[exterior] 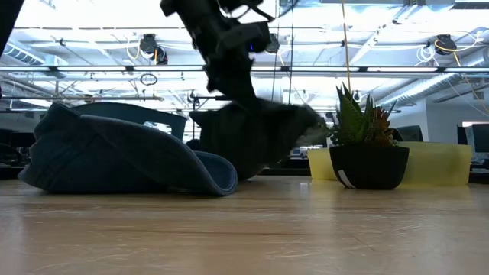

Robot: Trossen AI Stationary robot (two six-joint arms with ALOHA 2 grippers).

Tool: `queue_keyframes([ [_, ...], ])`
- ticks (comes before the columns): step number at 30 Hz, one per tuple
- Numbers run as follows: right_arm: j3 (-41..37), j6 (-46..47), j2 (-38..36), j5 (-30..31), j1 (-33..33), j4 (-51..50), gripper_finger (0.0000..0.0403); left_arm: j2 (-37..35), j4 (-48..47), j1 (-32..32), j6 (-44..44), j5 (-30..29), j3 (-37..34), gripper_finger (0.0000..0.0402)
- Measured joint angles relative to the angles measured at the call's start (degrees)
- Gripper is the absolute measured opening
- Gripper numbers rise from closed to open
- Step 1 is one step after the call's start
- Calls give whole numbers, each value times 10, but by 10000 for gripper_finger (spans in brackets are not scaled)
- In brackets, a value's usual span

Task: Pick & Place hat
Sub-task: Put the gray cap into the yellow bin

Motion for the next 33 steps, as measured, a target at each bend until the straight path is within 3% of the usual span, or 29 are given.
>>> queue_keyframes([
  [10, 0, 44, 0, -1, 0, 63, 271, -84, -14, 1, -49, -10, 0, 10],
  [19, 0, 43, 0, 0, 0, 68, 276, -140, -12, 1, -64, 20, 0, 10],
  [33, 0, 79, 0, 1, 0, 69, 274, -177, 56, 21, -84, 40, 0, 10],
])
